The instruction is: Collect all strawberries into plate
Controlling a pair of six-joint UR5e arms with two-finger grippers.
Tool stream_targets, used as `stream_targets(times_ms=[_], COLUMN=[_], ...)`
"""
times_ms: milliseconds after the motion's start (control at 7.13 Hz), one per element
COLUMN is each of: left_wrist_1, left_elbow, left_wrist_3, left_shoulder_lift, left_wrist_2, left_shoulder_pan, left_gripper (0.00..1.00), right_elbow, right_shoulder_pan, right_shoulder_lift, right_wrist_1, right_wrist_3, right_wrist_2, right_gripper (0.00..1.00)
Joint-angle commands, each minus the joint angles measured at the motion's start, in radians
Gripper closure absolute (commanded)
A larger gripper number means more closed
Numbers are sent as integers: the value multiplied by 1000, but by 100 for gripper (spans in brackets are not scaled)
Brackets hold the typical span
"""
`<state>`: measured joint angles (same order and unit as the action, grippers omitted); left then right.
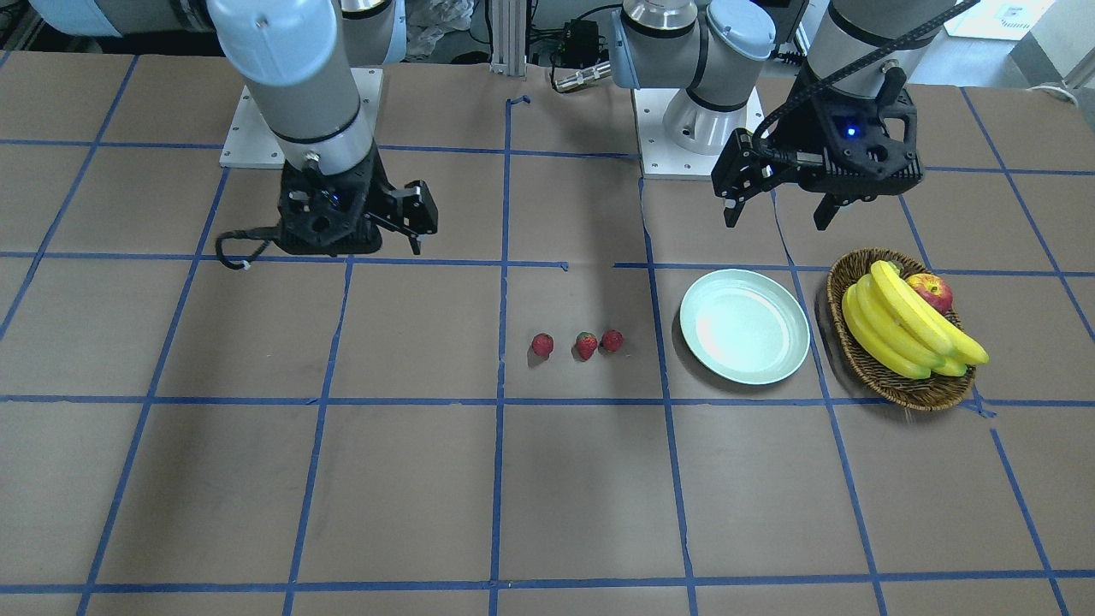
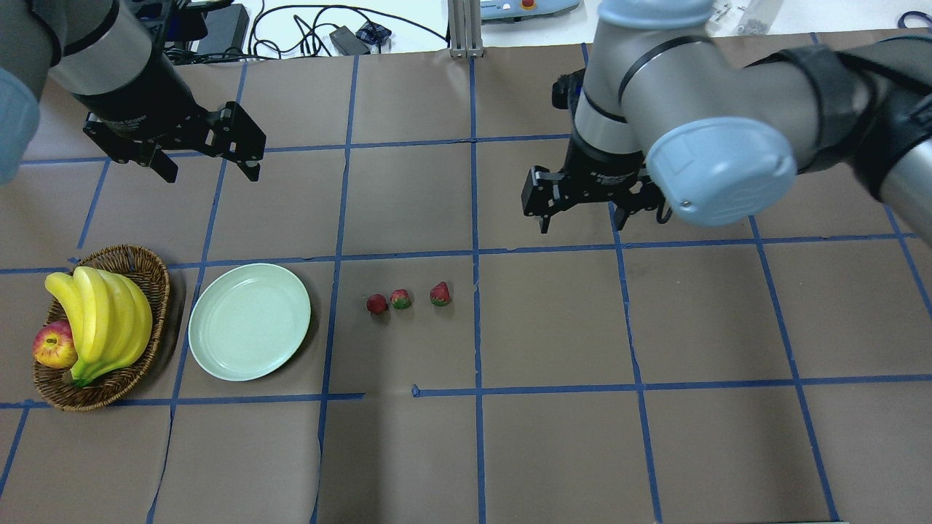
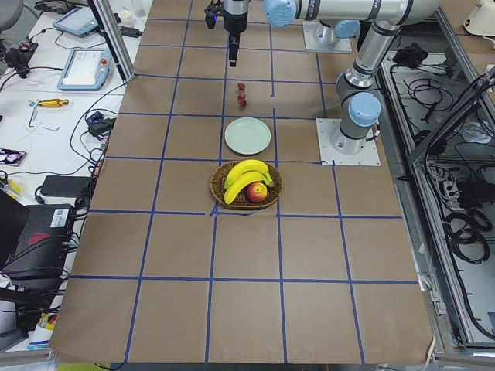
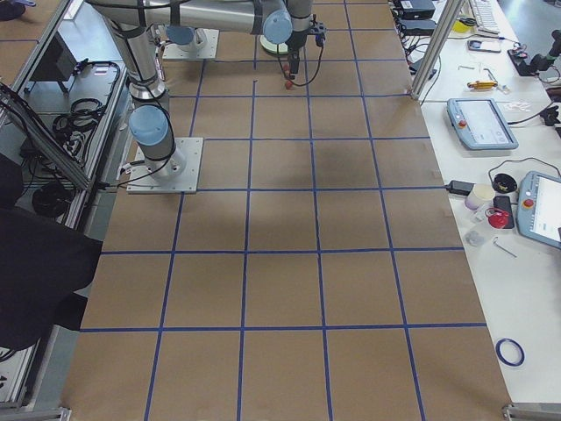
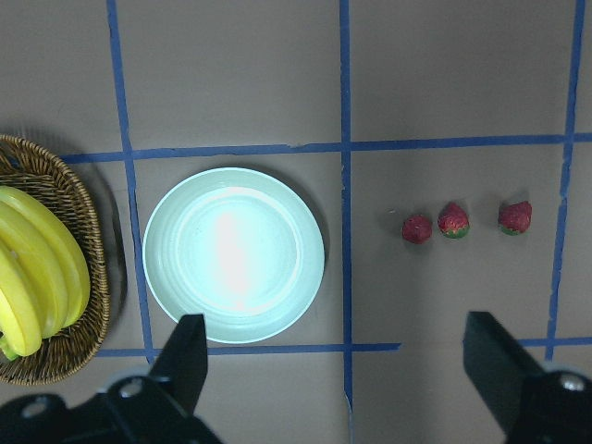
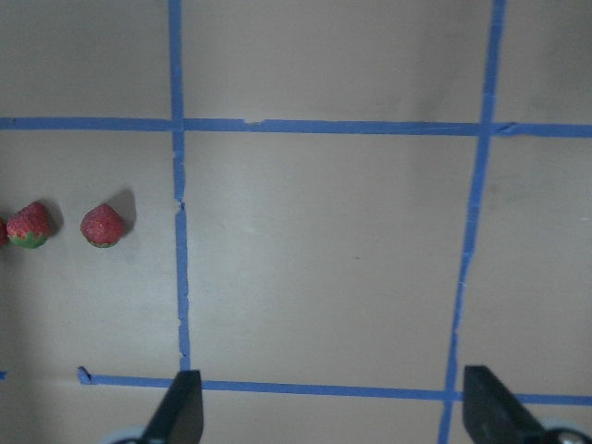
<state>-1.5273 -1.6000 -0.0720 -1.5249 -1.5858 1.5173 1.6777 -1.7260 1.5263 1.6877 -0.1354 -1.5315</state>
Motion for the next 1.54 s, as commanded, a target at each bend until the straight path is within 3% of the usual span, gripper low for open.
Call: stream_targets(times_ms=[0,140,701,1403], left_wrist_1=[-1,-1,-2,-4], left_elbow=[-1,0,0,-1], left_wrist_3=[12,15,15,17], left_shoulder_lift=[-4,-6,-3,-8], left_wrist_2=[0,1,0,0], left_shoulder_pan=[3,4,4,4], left_gripper=[0,0,0,0], right_elbow=[-176,-212,-208,-170], right_shoulder_pan=[100,105,124,125], right_shoulder_lift=[37,41,25,25], right_wrist_1=[-278,-311,49,-25], right_wrist_3=[136,163,116,120], right_wrist_2=[-29,-33,-15,-32], right_gripper=[0,0,1,0])
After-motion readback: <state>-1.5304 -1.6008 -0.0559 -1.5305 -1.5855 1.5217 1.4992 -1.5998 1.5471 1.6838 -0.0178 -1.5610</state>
